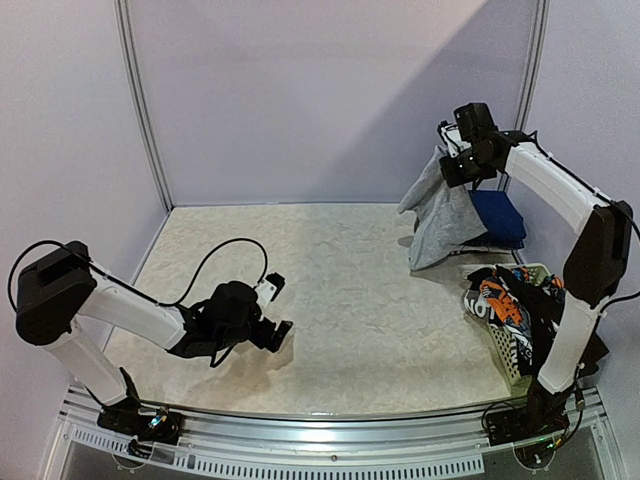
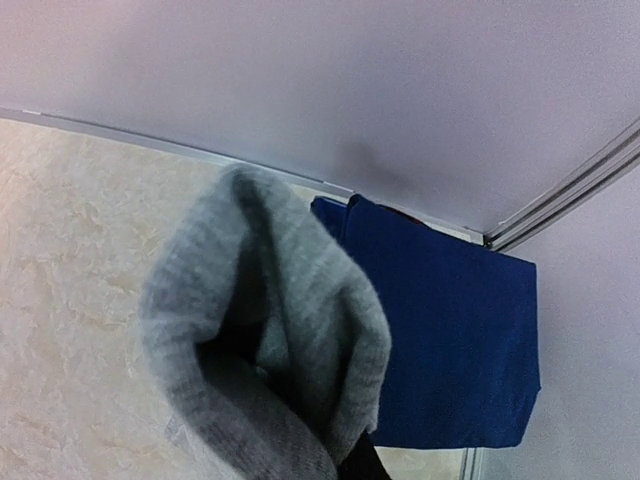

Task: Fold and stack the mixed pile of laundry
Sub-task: Move the square-folded tank top to the corner of the board.

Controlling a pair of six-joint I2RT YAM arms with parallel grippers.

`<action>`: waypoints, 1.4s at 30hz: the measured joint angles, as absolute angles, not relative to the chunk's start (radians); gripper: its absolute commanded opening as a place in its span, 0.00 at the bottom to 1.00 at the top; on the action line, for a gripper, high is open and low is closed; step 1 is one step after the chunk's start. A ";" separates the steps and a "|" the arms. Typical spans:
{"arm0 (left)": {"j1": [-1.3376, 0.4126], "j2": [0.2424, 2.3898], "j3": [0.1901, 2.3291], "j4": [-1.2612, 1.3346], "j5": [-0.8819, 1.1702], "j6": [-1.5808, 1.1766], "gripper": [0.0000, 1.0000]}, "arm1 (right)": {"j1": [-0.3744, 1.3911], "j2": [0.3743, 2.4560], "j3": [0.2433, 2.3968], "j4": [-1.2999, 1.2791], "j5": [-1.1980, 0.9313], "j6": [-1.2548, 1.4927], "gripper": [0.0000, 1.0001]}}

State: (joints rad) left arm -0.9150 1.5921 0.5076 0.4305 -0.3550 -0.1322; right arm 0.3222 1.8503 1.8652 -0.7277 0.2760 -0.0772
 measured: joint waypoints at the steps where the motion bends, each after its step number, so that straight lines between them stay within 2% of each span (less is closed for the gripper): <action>1: -0.915 1.592 0.508 0.431 -0.354 -0.132 1.00 | 0.316 1.845 1.879 -0.732 0.278 -0.082 0.00; 10: -0.915 1.605 0.508 0.434 -0.344 -0.133 0.99 | 0.262 1.802 1.930 -0.739 0.271 -0.104 0.00; 16: -0.915 1.607 0.508 0.434 -0.335 -0.133 1.00 | 0.147 1.824 1.932 -0.709 0.187 -0.099 0.00; 22: -0.914 1.609 0.508 0.434 -0.322 -0.137 1.00 | 0.025 1.982 1.998 -0.664 0.080 -0.046 0.00; 32: -0.913 1.623 0.511 0.433 -0.306 -0.144 1.00 | -0.073 2.247 2.146 -0.666 0.007 0.049 0.00; 37: -0.913 1.634 0.520 0.433 -0.299 -0.144 1.00 | -0.094 2.296 2.189 -0.662 0.005 0.083 0.11; 41: -0.913 1.648 0.532 0.433 -0.294 -0.146 0.99 | -0.094 2.300 2.191 -0.656 0.014 0.118 0.32; 42: -0.913 1.652 0.535 0.433 -0.292 -0.147 1.00 | -0.094 2.300 2.193 -0.651 0.016 0.123 0.34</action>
